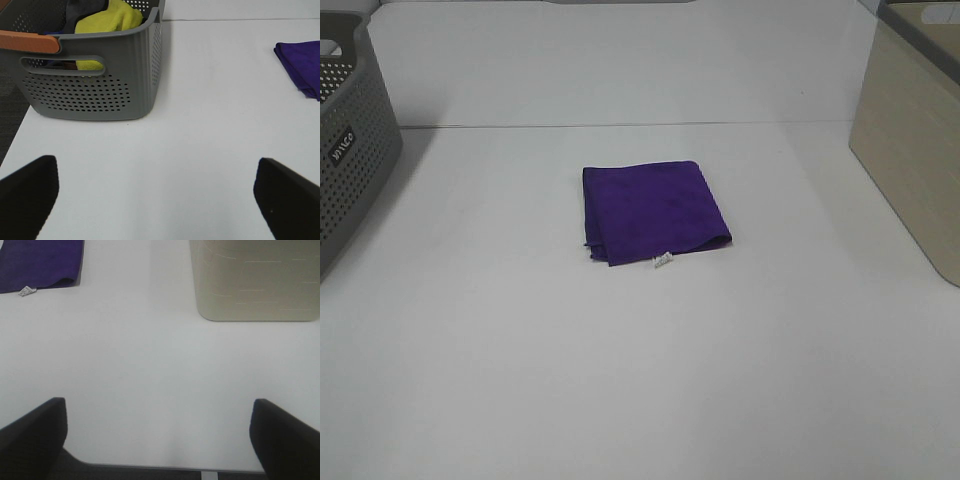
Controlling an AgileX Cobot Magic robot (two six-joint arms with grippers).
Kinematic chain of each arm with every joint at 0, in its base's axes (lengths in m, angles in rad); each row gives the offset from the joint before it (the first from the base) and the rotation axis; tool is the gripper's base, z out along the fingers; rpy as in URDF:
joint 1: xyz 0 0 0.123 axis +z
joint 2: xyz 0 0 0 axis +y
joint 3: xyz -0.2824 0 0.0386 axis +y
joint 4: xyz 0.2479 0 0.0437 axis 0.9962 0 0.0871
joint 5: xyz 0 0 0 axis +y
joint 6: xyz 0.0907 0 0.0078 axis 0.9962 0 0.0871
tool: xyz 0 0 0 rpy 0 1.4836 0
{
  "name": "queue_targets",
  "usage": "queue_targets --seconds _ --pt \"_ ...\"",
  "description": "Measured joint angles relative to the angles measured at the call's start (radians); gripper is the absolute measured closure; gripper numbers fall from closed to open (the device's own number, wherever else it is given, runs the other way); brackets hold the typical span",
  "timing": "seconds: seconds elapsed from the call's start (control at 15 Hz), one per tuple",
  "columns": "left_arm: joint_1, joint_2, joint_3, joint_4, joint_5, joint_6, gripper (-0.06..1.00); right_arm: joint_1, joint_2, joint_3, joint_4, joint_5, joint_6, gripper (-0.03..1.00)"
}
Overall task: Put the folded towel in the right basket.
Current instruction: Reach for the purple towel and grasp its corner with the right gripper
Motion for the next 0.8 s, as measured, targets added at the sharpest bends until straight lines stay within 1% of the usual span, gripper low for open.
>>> queue_targets --seconds 0.13,0.2,0.27,0.33,0.4,0.53,0.8 --pt "0.000 0.000 0.000 0.000 0.000 0.000 -0.05 0.000 0.004 -0.007 0.007 0.007 -0.006 0.01" --pt "0.000 0.000 0.000 0.000 0.000 0.000 -0.05 0.000 0.041 -0.037 0.033 0.031 -0.006 0.01" --pt "0.000 0.000 0.000 0.000 0.000 0.000 -0.05 0.000 0.121 -0.083 0.059 0.063 -0.008 0.01" --pt "0.000 0.000 0.000 0.000 0.000 0.000 -0.05 0.000 0.351 -0.230 0.113 0.109 -0.034 0.01" --pt "0.000 0.000 0.000 0.000 0.000 0.000 -0.05 0.000 0.410 -0.273 0.126 0.112 -0.035 0.01" --pt "0.000 0.000 0.000 0.000 0.000 0.000 -0.05 0.000 0.597 -0.402 0.178 0.111 -0.043 0.01" --pt "0.000 0.000 0.000 0.000 0.000 0.000 -0.05 0.000 0.837 -0.532 0.231 0.111 -0.088 0.01"
